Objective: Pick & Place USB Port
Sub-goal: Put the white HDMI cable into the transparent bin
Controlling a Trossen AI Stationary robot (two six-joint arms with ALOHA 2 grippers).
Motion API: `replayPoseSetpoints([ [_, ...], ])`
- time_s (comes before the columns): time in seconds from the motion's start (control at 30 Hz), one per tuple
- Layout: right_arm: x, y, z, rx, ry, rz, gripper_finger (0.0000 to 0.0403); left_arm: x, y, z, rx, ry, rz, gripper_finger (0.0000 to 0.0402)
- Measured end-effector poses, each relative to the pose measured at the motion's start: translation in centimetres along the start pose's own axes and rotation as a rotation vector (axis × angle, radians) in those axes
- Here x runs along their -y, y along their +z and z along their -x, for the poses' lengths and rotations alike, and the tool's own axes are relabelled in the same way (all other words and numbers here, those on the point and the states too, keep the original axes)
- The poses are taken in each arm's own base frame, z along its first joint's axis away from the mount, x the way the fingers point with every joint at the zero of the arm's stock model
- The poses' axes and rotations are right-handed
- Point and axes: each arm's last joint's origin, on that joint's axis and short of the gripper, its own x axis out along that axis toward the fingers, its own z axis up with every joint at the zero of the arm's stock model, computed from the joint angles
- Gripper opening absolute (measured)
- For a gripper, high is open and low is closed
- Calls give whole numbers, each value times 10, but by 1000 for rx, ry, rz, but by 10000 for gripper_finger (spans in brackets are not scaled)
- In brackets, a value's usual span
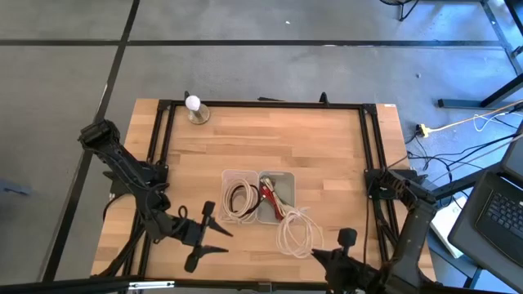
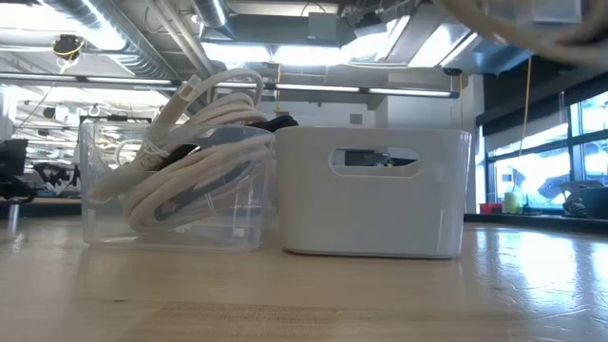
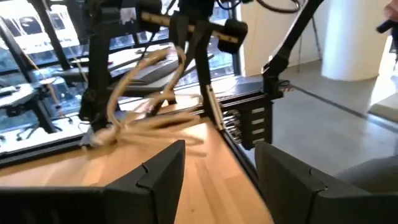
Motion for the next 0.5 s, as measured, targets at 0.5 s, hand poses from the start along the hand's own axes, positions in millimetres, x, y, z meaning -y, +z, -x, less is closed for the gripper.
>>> replayPoseSetpoints([
  [0.5, -21, 33, 10, 344, -79, 255, 0, -17, -13, -34, 73, -133, 25, 190],
])
